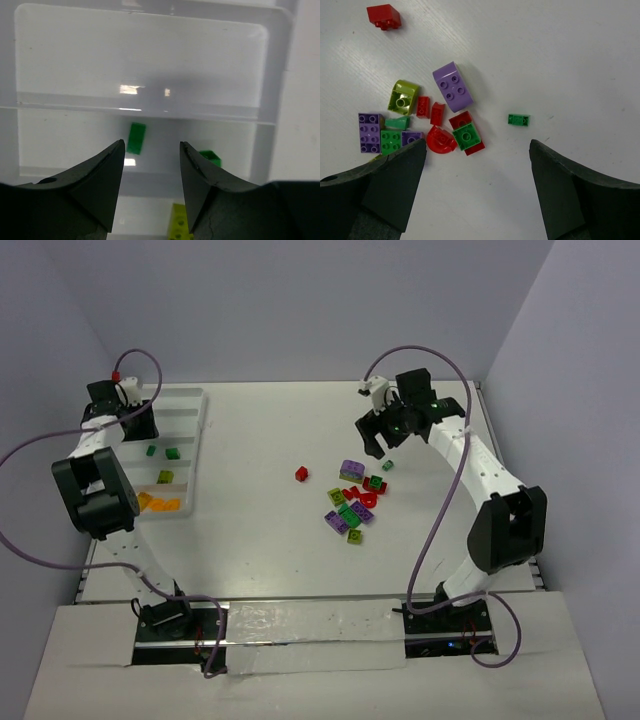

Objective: Sort the legos into containers by color

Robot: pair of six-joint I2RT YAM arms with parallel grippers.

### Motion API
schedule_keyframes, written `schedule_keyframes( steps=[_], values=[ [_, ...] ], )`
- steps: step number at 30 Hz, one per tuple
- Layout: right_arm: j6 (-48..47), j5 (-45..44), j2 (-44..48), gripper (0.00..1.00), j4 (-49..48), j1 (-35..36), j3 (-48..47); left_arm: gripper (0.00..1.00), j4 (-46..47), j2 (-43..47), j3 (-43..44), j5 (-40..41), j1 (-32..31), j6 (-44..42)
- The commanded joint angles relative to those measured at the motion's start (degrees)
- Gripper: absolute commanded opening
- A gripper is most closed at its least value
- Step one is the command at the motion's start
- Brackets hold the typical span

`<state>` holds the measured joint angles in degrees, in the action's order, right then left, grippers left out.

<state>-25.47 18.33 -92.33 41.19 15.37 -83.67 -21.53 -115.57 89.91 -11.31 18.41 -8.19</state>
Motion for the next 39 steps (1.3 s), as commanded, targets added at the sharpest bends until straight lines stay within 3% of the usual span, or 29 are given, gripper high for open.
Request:
schedule_keyframes(
  steps=[1,8,18,30,39],
  values=[
    [-3.1,1.3,-4.5,0.88,4.8,2.3,-5.6,0.57,0.6,12.2,-0.7,-10.5,-0.9,-0.8],
    [-6.2,-1.0,-15.0,0.87,10.9,7.5,-12.3,0.61,-2.5,20.1,-1.9,-18.5,-5.2,2.3],
    [-6.8,-6.5,-26.6,0.84,14.1,9.4,-21.6,0.64,-2.6,24.3,-3.3,-18.7,-8.0,4.6],
    [-10.1,-7.3,-31.5,0.73,17.4,10.6,-22.7,0.64,-3.6,26.1,-4.0,-17.9,-8.7,2.6],
    [-10.5,-6.4,-29.5,0.24,17.7,10.6,-22.0,0.63,-4.1,26.2,-5.0,-20.1,-8.7,3.2]
  ],
)
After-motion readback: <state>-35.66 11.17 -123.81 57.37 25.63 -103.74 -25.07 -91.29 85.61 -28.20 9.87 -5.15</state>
